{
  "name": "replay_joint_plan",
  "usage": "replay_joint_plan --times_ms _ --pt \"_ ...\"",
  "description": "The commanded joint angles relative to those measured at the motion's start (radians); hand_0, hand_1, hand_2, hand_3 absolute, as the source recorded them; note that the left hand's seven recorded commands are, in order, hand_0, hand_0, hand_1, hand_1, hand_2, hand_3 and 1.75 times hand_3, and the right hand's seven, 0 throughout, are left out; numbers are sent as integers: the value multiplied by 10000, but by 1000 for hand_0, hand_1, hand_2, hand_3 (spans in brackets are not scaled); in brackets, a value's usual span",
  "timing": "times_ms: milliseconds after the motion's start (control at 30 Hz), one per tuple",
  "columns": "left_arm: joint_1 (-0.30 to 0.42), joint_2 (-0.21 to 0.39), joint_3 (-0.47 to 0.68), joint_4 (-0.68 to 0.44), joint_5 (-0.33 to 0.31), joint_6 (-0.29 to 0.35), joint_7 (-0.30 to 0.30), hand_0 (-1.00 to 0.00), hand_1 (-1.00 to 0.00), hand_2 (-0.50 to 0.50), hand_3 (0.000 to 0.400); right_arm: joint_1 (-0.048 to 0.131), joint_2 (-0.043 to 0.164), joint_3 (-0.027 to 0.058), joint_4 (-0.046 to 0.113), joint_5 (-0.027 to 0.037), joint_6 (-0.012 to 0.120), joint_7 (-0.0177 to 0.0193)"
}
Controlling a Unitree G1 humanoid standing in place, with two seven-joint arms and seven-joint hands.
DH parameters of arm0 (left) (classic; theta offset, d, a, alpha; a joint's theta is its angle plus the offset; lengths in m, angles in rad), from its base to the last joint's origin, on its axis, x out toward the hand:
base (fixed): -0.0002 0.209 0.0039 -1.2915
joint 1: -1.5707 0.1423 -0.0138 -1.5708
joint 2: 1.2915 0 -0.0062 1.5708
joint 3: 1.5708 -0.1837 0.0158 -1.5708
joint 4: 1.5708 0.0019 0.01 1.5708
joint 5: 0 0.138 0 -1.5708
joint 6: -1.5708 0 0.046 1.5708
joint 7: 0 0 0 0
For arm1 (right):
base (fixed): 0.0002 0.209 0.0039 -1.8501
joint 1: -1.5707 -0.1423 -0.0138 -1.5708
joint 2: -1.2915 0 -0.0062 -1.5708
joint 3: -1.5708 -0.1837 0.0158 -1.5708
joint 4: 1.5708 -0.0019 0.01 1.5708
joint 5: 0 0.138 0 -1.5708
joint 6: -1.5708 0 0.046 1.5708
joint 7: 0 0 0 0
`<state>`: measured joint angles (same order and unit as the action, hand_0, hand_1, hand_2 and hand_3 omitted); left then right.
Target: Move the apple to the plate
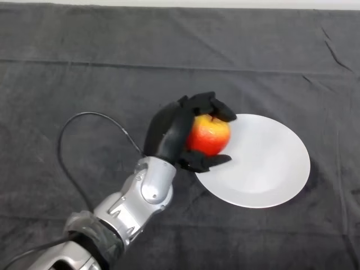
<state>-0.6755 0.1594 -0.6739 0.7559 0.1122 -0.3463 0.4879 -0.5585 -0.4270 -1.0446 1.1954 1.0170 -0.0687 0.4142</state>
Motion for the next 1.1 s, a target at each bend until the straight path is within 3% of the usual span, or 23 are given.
replay_joint_plan --times_ms 33,700,733,767,800,833,867,900,1100 --pt "-654 -91 -337 358 -290 -263 131 -1000 -1000 0 400 102 74 -106 -323 121 -4 -52" --pt "-1562 -404 -2780 1249 -1998 -864 263 -1000 -992 -4 400 68 26 -134 -200 136 -28 21" --pt "-1582 -406 -2844 1278 -2045 -885 264 -1000 -890 -55 400 66 25 -135 -195 136 -29 24" --pt "-1600 -409 -2905 1306 -2091 -904 265 -1000 -675 -163 400 65 23 -136 -190 137 -30 27" --pt "-1624 -411 -2983 1343 -2149 -926 266 -1000 -639 -180 400 63 20 -137 -184 137 -32 31" --pt "-1640 -414 -3039 1370 -2191 -943 268 -1000 -376 -312 400 62 19 -138 -179 137 -33 34" --pt "-1657 -417 -3108 1402 -2240 -960 271 -1000 -333 -333 400 60 16 -139 -174 138 -34 38" --pt "-1673 -419 -3165 1427 -2282 -971 273 -1000 -192 -404 400 59 15 -140 -169 138 -35 40" --pt "-1759 -418 -3445 1555 -2514 -1022 255 -1000 -8 -496 400 52 5 -146 -142 139 -41 57"
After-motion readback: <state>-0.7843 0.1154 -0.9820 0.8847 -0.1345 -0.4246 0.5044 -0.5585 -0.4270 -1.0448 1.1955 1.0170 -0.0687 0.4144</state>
